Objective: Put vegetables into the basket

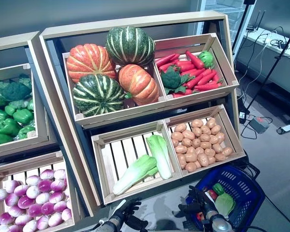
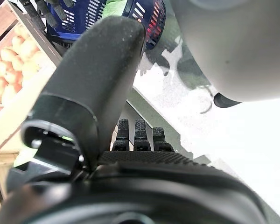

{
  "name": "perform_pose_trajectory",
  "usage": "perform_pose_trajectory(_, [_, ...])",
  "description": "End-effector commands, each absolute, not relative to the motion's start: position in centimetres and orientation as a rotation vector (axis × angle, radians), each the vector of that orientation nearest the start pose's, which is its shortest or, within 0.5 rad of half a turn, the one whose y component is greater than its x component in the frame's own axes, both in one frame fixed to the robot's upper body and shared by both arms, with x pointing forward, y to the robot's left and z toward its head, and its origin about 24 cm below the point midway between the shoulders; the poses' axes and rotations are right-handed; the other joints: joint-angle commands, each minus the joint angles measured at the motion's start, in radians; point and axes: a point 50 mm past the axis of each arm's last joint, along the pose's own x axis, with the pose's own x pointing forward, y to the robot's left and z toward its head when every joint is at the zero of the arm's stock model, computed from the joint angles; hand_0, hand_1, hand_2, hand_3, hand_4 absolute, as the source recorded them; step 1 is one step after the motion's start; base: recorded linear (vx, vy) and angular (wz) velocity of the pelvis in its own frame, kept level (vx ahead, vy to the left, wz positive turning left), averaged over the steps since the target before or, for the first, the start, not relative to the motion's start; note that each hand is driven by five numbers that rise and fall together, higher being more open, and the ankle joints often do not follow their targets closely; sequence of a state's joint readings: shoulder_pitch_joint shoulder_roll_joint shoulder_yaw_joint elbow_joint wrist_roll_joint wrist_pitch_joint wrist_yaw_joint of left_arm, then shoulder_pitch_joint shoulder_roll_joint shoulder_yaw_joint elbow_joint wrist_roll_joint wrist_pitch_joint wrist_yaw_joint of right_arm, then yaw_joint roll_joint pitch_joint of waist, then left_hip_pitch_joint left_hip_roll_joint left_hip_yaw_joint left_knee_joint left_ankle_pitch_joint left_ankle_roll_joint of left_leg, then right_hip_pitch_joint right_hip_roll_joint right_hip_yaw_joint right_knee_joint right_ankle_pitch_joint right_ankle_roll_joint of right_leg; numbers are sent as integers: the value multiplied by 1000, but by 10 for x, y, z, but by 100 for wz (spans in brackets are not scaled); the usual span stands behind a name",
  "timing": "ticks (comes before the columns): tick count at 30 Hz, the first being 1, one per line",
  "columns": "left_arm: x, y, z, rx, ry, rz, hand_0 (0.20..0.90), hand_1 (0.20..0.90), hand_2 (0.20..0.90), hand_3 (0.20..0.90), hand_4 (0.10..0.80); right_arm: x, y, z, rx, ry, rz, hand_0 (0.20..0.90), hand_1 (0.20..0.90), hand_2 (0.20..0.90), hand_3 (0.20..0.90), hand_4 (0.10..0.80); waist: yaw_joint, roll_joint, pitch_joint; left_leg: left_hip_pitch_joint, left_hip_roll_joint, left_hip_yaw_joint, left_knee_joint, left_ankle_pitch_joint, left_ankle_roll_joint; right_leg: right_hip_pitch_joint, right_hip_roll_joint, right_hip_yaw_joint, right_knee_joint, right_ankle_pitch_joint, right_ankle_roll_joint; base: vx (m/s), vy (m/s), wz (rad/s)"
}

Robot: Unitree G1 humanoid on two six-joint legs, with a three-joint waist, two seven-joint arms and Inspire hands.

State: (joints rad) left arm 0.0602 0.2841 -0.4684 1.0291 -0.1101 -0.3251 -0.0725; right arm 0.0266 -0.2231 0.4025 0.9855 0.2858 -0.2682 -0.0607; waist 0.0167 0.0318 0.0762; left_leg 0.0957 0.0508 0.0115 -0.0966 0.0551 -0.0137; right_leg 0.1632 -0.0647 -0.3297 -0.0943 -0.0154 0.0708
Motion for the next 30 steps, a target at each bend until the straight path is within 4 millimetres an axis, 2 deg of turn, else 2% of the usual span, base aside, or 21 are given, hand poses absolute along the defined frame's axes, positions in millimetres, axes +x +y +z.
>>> perform_pose_trajectory(1, [176,169,-116,340,563,-387,900,900,900,900,800,191,-171,-111,-95,578,106,900,900,900,900,800,4,-27,68,53,-25,69,9,-127,14,27,0,44,7,-50,-36,0,0,0])
perform_pose_trajectory(7, [183,167,-108,370,482,-376,900,900,900,900,800,194,-171,-109,-93,565,94,900,900,900,900,800,4,-27,73,52,-25,68,9,-126,14,25,2,49,7,-49,-39,0,0,0])
perform_pose_trajectory(9, [188,167,-101,385,407,-349,900,900,900,900,800,195,-172,-108,-92,560,82,900,900,900,900,800,3,-27,76,53,-25,68,9,-126,13,25,3,52,7,-49,-40,0,0,0])
perform_pose_trajectory(13, [212,168,-67,378,172,-248,900,900,900,900,800,196,-173,-106,-82,555,65,900,900,900,900,800,4,-29,83,54,-25,69,9,-128,11,25,3,56,7,-50,-42,0,0,0])
perform_pose_trajectory(15, [232,182,-24,389,-56,-77,900,900,900,900,800,195,-179,-103,-75,552,43,900,900,900,900,800,11,-31,93,52,-25,65,9,-128,11,25,5,56,7,-50,-49,0,0,0])
perform_pose_trajectory(20, [238,201,1,363,-185,90,900,900,900,900,800,189,-183,-103,-50,548,15,900,900,900,900,800,15,-36,96,60,-25,61,9,-130,9,36,6,51,7,-53,-54,8,2,0])
perform_pose_trajectory(26, [237,221,14,390,-250,248,900,900,900,900,800,182,-185,-101,-19,529,-12,900,900,900,900,800,4,-38,88,68,-23,70,9,-132,3,42,6,54,7,-54,-52,42,12,2])
perform_pose_trajectory(30, [235,234,6,460,-189,370,900,900,900,900,800,180,-183,-99,-15,513,-17,900,900,900,900,800,-12,-38,82,70,-21,83,9,-131,1,42,4,57,7,-52,-49,67,24,-4])
